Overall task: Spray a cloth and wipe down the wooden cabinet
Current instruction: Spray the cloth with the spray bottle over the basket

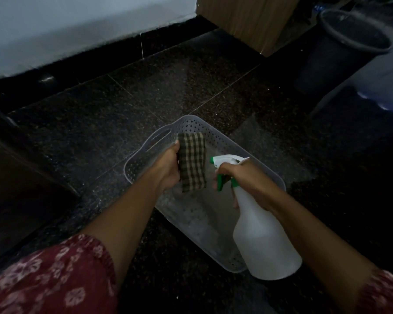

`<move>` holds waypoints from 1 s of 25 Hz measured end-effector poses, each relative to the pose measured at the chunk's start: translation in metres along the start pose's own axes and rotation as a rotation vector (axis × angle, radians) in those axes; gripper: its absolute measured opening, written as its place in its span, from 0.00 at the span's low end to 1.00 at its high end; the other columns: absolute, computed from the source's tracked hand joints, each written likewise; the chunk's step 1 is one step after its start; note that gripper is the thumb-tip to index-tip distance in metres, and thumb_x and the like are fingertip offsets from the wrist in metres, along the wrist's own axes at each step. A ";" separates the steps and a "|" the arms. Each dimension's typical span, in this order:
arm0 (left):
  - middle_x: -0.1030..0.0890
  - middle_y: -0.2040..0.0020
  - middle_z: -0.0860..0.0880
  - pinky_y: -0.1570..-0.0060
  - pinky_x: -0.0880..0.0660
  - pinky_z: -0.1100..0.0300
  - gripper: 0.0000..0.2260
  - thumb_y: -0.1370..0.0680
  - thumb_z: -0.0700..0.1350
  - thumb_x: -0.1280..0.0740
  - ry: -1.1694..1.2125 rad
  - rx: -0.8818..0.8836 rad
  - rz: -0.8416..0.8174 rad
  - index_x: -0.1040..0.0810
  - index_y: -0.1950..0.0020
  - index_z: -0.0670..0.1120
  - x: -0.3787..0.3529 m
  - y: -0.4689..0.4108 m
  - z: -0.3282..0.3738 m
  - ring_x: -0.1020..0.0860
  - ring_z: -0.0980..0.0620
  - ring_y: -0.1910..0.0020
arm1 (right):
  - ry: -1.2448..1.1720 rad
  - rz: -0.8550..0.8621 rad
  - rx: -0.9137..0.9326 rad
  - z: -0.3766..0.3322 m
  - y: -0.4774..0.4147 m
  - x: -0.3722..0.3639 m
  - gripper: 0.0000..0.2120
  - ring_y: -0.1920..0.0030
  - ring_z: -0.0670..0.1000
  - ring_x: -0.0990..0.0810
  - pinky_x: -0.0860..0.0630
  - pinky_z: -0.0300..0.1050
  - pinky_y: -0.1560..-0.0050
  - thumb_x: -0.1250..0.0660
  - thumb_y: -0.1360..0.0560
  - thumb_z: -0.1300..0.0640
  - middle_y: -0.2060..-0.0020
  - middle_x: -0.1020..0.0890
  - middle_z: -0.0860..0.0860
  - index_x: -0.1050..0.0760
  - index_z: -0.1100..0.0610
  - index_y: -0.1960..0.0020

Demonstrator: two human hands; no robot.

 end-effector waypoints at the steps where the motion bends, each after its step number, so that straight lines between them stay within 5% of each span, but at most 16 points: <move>1: 0.25 0.33 0.41 0.43 0.28 0.47 0.24 0.19 0.56 0.50 0.008 -0.004 0.003 0.29 0.32 0.42 -0.001 0.002 0.001 0.25 0.44 0.39 | -0.014 0.002 -0.017 0.002 0.001 -0.003 0.13 0.48 0.65 0.23 0.25 0.49 0.57 0.38 0.25 0.60 0.52 0.24 0.62 0.29 0.57 0.40; 4: 0.26 0.33 0.41 0.47 0.28 0.48 0.24 0.19 0.55 0.50 0.017 -0.008 0.020 0.29 0.32 0.42 -0.005 0.007 0.003 0.25 0.45 0.40 | -0.008 -0.017 -0.061 0.007 0.004 -0.005 0.16 0.41 0.64 0.24 0.28 0.48 0.53 0.40 0.22 0.62 0.55 0.23 0.63 0.30 0.65 0.36; 7: 0.26 0.32 0.41 0.45 0.29 0.48 0.24 0.19 0.55 0.50 0.039 -0.006 0.040 0.30 0.32 0.42 -0.004 0.008 0.003 0.27 0.44 0.35 | -0.016 -0.043 -0.071 -0.003 0.009 -0.005 0.09 0.59 0.62 0.23 0.27 0.47 0.64 0.39 0.25 0.60 0.59 0.22 0.61 0.26 0.61 0.47; 10: 0.26 0.32 0.41 0.47 0.28 0.48 0.24 0.19 0.55 0.50 0.021 -0.004 0.040 0.31 0.31 0.42 -0.004 0.008 0.004 0.27 0.43 0.35 | 0.019 -0.024 -0.047 -0.010 0.004 -0.002 0.15 0.60 0.61 0.24 0.27 0.44 0.70 0.36 0.28 0.60 0.52 0.21 0.62 0.27 0.59 0.41; 14: 0.26 0.33 0.42 0.55 0.25 0.51 0.23 0.19 0.54 0.49 -0.017 -0.001 0.043 0.30 0.31 0.43 -0.008 0.007 0.005 0.25 0.44 0.39 | -0.052 0.017 0.091 -0.019 -0.001 0.004 0.08 0.63 0.58 0.24 0.28 0.42 0.73 0.38 0.27 0.59 0.61 0.21 0.59 0.25 0.63 0.54; 17: 0.26 0.33 0.42 0.53 0.25 0.50 0.22 0.19 0.54 0.48 -0.027 0.013 0.043 0.30 0.30 0.43 -0.010 0.006 0.001 0.25 0.44 0.37 | -0.048 0.044 0.136 -0.016 -0.007 0.010 0.18 0.60 0.58 0.23 0.28 0.37 0.78 0.37 0.30 0.55 0.55 0.18 0.59 0.25 0.62 0.43; 22: 0.25 0.34 0.42 0.60 0.25 0.53 0.21 0.19 0.53 0.47 -0.044 0.004 0.051 0.29 0.32 0.42 -0.015 0.010 0.002 0.22 0.47 0.49 | -0.054 0.046 0.127 -0.017 0.002 0.013 0.10 0.70 0.53 0.25 0.31 0.38 0.77 0.38 0.26 0.57 0.60 0.18 0.59 0.23 0.63 0.51; 25: 0.25 0.34 0.41 0.60 0.25 0.53 0.22 0.19 0.53 0.48 -0.035 0.004 0.040 0.30 0.31 0.42 -0.018 0.012 0.004 0.23 0.45 0.43 | -0.033 -0.032 0.092 -0.010 0.012 0.004 0.09 0.71 0.53 0.26 0.29 0.40 0.73 0.38 0.26 0.60 0.66 0.22 0.57 0.23 0.65 0.53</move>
Point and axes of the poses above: each hand's wrist, its own y-axis away from the middle knuckle, its own x-axis out of the back of the hand, z = x × y, the point moved 8 cm from there along -y, towards the middle knuckle
